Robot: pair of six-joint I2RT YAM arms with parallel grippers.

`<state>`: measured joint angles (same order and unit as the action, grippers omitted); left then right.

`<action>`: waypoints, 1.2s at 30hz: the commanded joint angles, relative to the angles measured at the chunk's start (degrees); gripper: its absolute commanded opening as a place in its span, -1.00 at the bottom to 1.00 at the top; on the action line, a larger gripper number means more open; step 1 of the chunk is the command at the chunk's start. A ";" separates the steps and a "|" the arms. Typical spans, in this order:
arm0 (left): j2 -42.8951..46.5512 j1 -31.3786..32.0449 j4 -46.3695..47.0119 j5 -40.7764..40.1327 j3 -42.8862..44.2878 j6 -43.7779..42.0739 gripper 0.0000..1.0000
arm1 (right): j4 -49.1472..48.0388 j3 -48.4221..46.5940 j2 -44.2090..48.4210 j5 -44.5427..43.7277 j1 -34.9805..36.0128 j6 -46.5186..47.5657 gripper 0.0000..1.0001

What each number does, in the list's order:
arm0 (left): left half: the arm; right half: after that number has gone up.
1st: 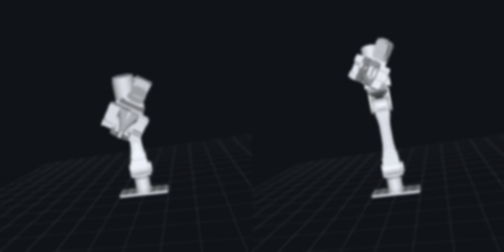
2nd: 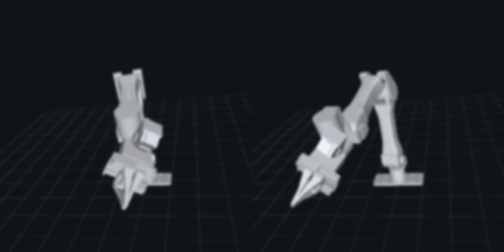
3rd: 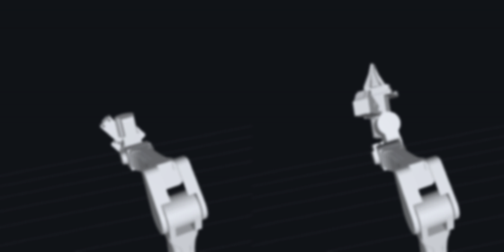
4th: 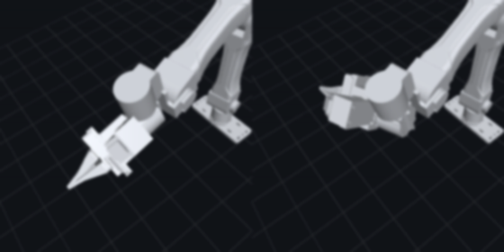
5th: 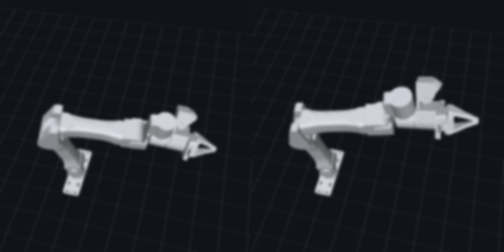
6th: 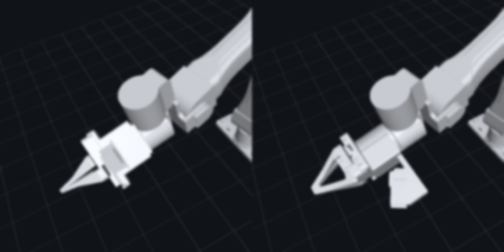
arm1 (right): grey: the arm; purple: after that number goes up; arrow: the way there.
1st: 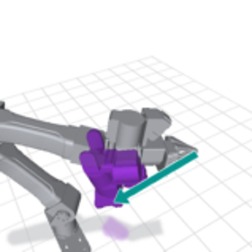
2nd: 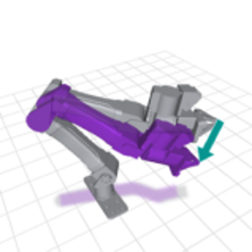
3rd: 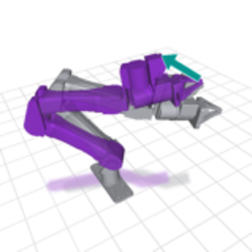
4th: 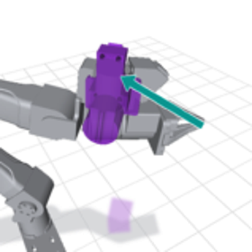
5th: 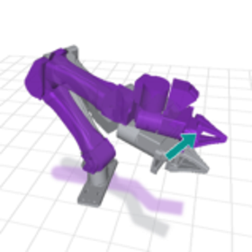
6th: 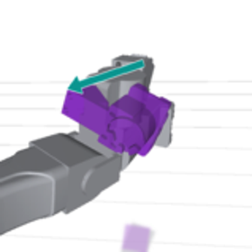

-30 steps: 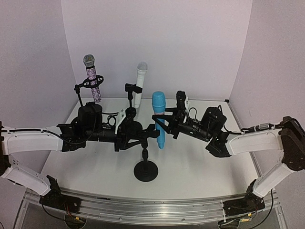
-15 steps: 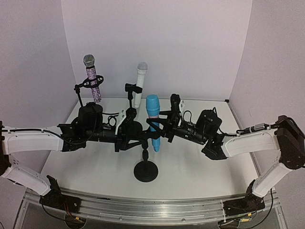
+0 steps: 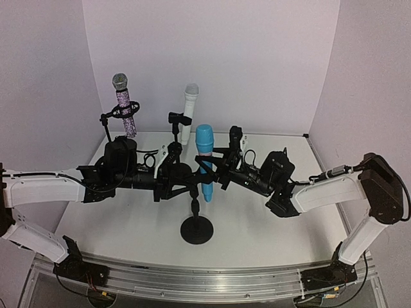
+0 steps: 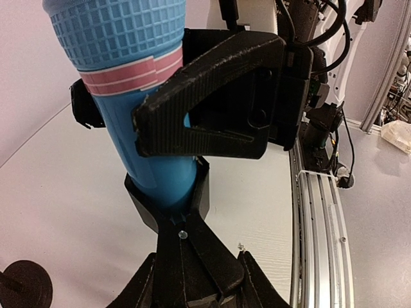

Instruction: Attach the microphones to the stand

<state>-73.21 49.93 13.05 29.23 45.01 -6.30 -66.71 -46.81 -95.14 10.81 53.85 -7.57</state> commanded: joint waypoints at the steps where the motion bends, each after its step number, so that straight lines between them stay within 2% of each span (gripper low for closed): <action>1: 0.71 0.23 5.27 -0.85 4.12 -3.23 -0.46 | 0.40 1.58 1.66 2.95 3.56 -2.82 -0.86; 3: 0.92 0.24 4.73 -1.18 3.97 -4.21 -0.43 | 0.89 1.45 1.44 3.15 3.58 -3.37 -0.58; 6: 1.05 0.26 4.63 -0.80 3.69 -5.16 -0.54 | 1.06 0.80 0.76 3.43 3.68 -3.80 -0.31; 8: 1.04 0.24 4.92 -0.52 3.45 -5.30 -0.59 | 1.17 0.60 0.72 3.20 3.68 -3.68 -0.21; 10: 0.99 0.24 5.22 -0.50 3.19 -5.30 -0.58 | 1.46 0.49 0.99 2.92 3.69 -3.29 -0.20; 14: 1.04 0.30 5.50 -0.46 2.87 -4.81 -0.23 | 2.16 0.82 1.84 2.25 3.72 -2.32 -0.36; 16: 1.21 0.26 5.41 -0.37 2.73 -4.64 -0.17 | 2.20 1.16 2.19 1.64 3.77 -2.09 -0.44; 18: 1.48 0.27 5.34 -0.68 2.52 -4.52 0.00 | 2.33 1.43 2.27 1.38 3.79 -1.96 -0.46; 21: 1.95 0.26 5.00 -1.67 2.30 -4.63 0.40 | 2.29 1.61 2.41 1.22 3.75 -1.87 -0.45; 24: 2.60 0.26 4.45 -2.18 1.97 -5.08 0.64 | 2.29 1.70 2.66 0.96 3.77 -1.62 -0.43; 27: 3.45 0.26 3.82 -1.75 1.38 -5.22 0.76 | 2.43 2.08 3.13 0.52 3.78 -1.27 -0.35; 33: 4.13 0.30 3.11 -0.90 0.73 -5.03 0.80 | 3.05 2.85 4.62 -0.44 3.75 -0.43 0.08; 36: 4.18 0.28 2.90 -0.11 0.77 -5.00 0.80 | 4.22 2.87 5.44 -0.66 3.80 0.35 0.17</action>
<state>-70.56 50.28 15.06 28.00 45.01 -10.94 -63.62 -44.15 -92.43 10.30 57.39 -7.72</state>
